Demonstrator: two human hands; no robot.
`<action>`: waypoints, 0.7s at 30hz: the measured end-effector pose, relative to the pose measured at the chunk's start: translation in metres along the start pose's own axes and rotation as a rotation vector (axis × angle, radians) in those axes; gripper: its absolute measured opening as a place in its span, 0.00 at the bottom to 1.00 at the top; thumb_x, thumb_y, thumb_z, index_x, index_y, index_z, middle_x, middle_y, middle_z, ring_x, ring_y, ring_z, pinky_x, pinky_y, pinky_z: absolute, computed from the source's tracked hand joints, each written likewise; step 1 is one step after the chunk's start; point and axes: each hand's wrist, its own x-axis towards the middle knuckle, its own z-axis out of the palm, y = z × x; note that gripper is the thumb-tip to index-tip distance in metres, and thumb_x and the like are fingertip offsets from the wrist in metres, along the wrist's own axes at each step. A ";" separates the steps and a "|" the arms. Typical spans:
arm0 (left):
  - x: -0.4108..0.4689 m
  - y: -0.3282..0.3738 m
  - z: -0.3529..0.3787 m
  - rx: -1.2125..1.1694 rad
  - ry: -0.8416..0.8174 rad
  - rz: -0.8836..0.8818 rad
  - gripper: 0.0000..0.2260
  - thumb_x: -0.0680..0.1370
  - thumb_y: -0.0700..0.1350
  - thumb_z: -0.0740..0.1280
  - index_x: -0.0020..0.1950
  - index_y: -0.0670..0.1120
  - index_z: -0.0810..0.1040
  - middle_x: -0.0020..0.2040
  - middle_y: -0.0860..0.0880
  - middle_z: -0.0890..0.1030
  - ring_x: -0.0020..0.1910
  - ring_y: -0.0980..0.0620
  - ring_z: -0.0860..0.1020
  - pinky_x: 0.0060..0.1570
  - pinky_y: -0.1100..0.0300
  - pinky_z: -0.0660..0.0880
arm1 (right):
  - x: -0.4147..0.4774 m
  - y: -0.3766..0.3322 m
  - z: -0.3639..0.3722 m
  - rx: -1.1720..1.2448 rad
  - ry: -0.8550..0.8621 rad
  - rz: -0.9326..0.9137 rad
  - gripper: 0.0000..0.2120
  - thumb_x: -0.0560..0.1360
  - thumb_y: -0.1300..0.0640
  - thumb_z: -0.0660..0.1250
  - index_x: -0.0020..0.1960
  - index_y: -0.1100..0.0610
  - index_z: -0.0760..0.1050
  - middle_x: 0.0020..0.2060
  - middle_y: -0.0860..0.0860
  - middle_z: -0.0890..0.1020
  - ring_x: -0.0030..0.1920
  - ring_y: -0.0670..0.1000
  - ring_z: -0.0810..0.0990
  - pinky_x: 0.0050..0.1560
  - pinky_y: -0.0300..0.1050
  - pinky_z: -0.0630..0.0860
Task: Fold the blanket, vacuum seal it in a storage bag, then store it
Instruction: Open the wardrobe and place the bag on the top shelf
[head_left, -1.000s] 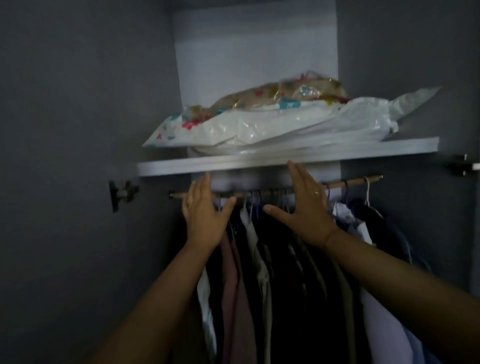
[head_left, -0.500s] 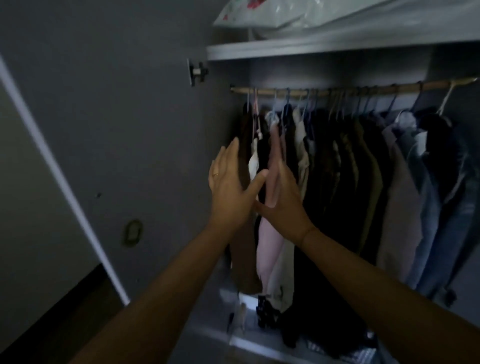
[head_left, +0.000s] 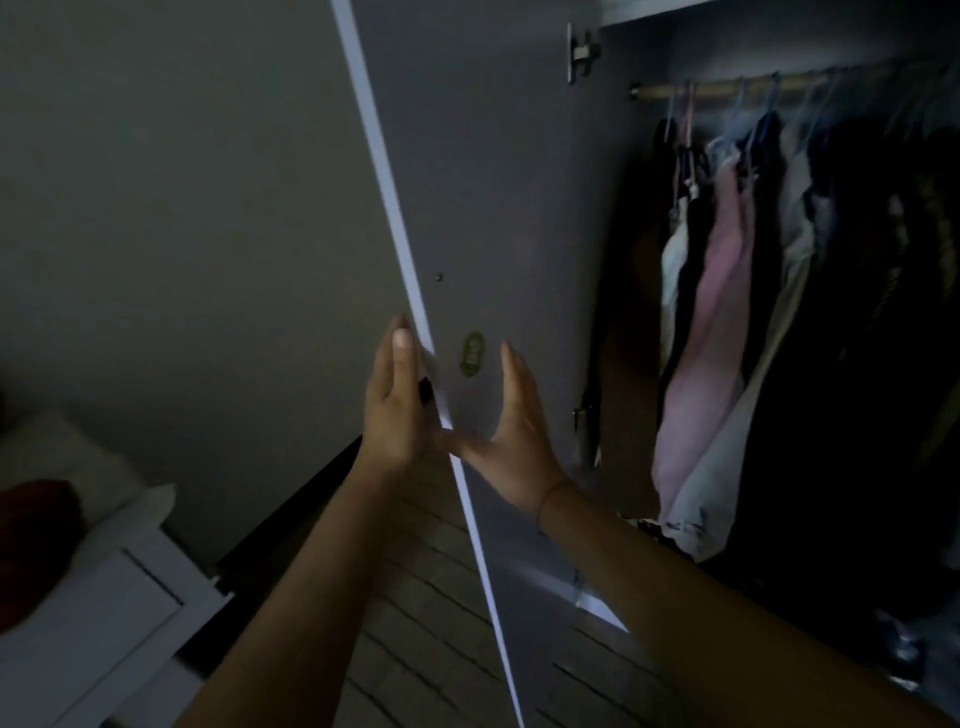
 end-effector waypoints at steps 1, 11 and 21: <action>0.002 -0.002 -0.005 -0.020 -0.089 -0.018 0.20 0.85 0.52 0.47 0.74 0.50 0.66 0.64 0.63 0.73 0.59 0.76 0.72 0.53 0.80 0.68 | 0.001 -0.003 0.009 -0.003 0.016 -0.015 0.55 0.61 0.30 0.67 0.77 0.47 0.43 0.77 0.50 0.52 0.77 0.50 0.52 0.73 0.58 0.60; 0.013 -0.001 -0.019 -0.180 -0.336 -0.052 0.20 0.79 0.59 0.53 0.62 0.55 0.78 0.54 0.61 0.83 0.57 0.64 0.79 0.50 0.75 0.73 | -0.001 0.002 0.010 -0.028 0.171 -0.025 0.37 0.73 0.47 0.65 0.77 0.52 0.53 0.75 0.50 0.61 0.74 0.46 0.60 0.72 0.51 0.63; 0.007 0.002 0.116 -0.205 -0.519 0.128 0.11 0.79 0.38 0.66 0.59 0.49 0.79 0.51 0.55 0.81 0.49 0.66 0.79 0.51 0.71 0.74 | -0.061 0.034 -0.119 -0.018 0.464 0.224 0.07 0.77 0.56 0.66 0.50 0.45 0.79 0.43 0.37 0.82 0.45 0.35 0.80 0.48 0.34 0.77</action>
